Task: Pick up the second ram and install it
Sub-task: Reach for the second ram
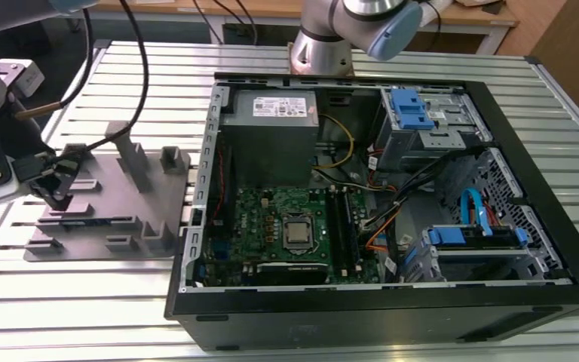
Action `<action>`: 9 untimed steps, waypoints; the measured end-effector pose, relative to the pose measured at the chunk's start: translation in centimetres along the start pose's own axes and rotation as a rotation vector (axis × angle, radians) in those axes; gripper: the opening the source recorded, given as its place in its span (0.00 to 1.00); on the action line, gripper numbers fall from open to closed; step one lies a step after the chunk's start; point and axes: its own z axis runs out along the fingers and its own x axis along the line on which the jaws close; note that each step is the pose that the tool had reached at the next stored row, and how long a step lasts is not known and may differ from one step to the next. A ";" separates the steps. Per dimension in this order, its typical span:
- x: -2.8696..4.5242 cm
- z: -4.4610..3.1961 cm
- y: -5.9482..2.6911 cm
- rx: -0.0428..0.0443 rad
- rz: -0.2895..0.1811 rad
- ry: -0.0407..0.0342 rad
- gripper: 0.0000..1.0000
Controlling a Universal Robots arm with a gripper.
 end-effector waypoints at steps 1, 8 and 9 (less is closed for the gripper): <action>-0.01 0.09 -0.16 0.0003 0.000 0.0001 0.07; -0.17 0.90 -1.25 0.0005 0.000 -0.0003 0.07; -0.37 1.02 -1.25 0.0010 0.000 0.0002 0.07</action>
